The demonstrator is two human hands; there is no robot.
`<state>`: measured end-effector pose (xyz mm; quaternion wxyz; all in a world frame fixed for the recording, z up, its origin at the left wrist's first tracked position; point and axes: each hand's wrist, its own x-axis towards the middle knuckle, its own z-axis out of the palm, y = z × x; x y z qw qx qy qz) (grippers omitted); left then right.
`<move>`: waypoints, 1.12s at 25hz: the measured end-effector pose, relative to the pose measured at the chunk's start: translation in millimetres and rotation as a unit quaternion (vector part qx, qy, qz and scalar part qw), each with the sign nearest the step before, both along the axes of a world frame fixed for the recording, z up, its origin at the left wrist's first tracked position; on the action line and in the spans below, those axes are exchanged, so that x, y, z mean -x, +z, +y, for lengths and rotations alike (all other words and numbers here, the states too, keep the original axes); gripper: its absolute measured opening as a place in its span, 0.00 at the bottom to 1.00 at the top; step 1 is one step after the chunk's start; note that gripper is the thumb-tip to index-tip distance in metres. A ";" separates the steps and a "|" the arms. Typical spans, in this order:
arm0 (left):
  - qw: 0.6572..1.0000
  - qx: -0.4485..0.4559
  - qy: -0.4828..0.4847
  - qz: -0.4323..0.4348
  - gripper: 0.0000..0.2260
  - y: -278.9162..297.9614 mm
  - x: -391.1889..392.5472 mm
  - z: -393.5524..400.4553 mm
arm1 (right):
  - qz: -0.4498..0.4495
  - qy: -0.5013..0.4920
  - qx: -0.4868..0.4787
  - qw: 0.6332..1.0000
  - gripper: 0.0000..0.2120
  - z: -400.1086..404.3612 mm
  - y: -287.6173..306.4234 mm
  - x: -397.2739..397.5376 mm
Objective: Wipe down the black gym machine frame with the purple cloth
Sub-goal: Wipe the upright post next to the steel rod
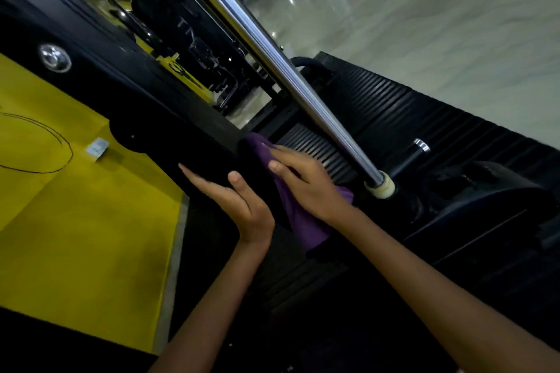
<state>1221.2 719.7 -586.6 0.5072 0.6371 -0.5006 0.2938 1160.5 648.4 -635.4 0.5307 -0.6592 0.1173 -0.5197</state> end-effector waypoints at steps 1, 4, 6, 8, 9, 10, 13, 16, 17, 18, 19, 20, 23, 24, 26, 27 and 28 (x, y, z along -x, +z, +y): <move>1.000 -0.011 -0.002 0.009 0.34 1.0 3.3 2.0 | 0.004 -0.004 0.001 1.000 0.21 5.8 -8.6 1.2; 0.997 -0.060 -0.014 0.043 0.34 7.8 9.7 6.1 | 0.099 0.018 -0.098 0.990 0.19 -5.2 -11.2 1.9; 0.993 -0.102 -0.006 0.062 0.33 16.0 14.0 17.7 | 0.152 0.034 -0.138 0.978 0.16 -11.3 19.2 1.3; 0.981 -0.151 -0.028 0.120 0.32 33.3 20.4 34.9 | 0.130 0.019 -0.115 0.985 0.16 -3.9 51.4 4.5; 0.974 -0.149 -0.038 0.165 0.31 48.4 23.1 41.9 | 0.111 0.009 -0.109 0.988 0.16 1.5 59.1 6.8; 0.972 -0.129 -0.045 0.190 0.32 69.1 24.4 45.2 | 0.100 -0.001 -0.101 0.990 0.17 8.1 62.0 10.5; 0.990 -0.043 -0.053 0.126 0.34 154.1 20.9 36.1 | 0.166 0.011 -0.169 0.971 0.17 12.9 72.4 23.1; 0.997 -0.037 0.016 0.060 0.37 200.6 15.9 6.4 | 0.178 0.003 -0.191 0.965 0.16 15.6 111.3 23.6; 0.995 -0.049 0.049 0.074 0.38 200.5 15.4 1.3 | 0.146 -0.003 -0.171 0.974 0.16 21.9 122.3 22.6; 0.991 -0.067 0.064 0.094 0.39 198.6 15.3 -1.3 | 0.120 -0.004 -0.156 0.980 0.18 27.9 128.5 21.9; 0.988 -0.084 0.068 0.114 0.40 196.9 14.1 -1.0 | 0.111 0.000 -0.151 0.982 0.19 32.4 129.6 22.5; 0.985 -0.095 0.071 0.125 0.39 196.6 14.2 -0.9 | 0.127 0.004 -0.162 0.979 0.19 32.0 130.1 25.1; 0.985 -0.117 0.058 0.111 0.36 199.1 20.5 5.2 | 0.242 0.035 -0.231 0.942 0.16 11.1 140.5 31.8; 0.983 -0.138 0.044 0.111 0.36 195.8 23.2 9.1 | 0.258 0.040 -0.228 0.938 0.16 6.2 151.9 30.5; 0.965 -0.206 0.018 0.162 0.35 178.3 27.0 23.5 | 0.219 0.039 -0.209 0.952 0.16 5.9 178.5 25.5; 0.951 -0.241 0.001 0.192 0.35 169.4 29.5 31.6 | 0.173 0.036 -0.207 0.962 0.16 9.2 188.4 24.9; 0.937 -0.269 -0.015 0.223 0.35 162.7 28.8 38.9 | 0.137 0.031 -0.203 0.969 0.15 13.6 193.8 24.6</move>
